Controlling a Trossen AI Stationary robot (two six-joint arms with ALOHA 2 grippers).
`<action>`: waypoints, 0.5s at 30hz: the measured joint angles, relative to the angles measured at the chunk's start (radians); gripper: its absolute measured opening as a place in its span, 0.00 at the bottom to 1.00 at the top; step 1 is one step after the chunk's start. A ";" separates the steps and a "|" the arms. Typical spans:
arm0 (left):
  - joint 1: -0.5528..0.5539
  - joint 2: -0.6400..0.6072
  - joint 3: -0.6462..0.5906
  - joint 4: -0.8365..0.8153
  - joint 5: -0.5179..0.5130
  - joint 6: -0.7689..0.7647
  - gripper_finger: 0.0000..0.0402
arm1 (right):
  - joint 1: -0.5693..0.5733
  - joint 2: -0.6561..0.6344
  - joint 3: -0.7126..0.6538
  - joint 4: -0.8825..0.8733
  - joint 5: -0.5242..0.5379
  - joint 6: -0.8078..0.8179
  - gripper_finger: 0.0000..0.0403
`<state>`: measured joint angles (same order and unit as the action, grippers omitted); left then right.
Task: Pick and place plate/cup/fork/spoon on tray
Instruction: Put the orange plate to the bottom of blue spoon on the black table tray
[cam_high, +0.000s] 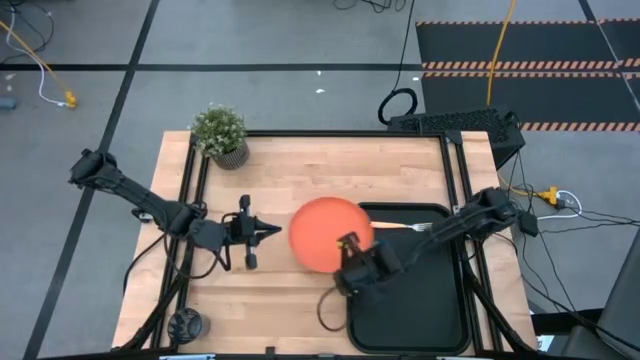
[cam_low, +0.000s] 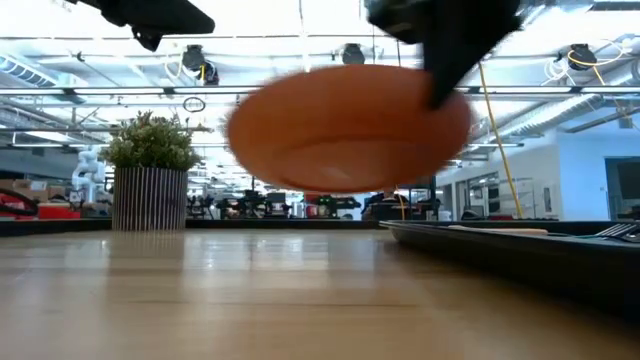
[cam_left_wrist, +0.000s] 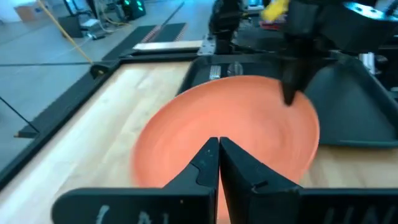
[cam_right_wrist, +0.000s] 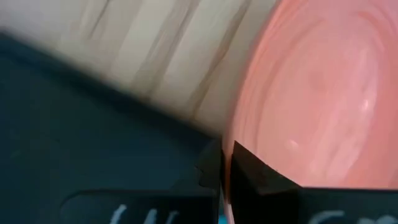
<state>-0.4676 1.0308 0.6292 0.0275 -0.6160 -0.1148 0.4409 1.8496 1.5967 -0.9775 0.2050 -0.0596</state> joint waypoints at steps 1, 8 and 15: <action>0.012 -0.004 0.000 0.005 0.000 0.011 0.04 | 0.022 -0.004 0.000 -0.039 -0.002 0.055 0.00; 0.098 -0.007 0.000 0.067 -0.001 0.092 0.04 | 0.172 -0.005 -0.001 -0.175 -0.054 0.461 0.00; 0.174 -0.007 0.000 0.157 0.003 0.187 0.04 | 0.276 -0.006 -0.045 -0.208 -0.050 0.872 0.00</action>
<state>-0.2939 1.0241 0.6292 0.1847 -0.6125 0.0718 0.7173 1.8433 1.5518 -1.1857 0.1551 0.8123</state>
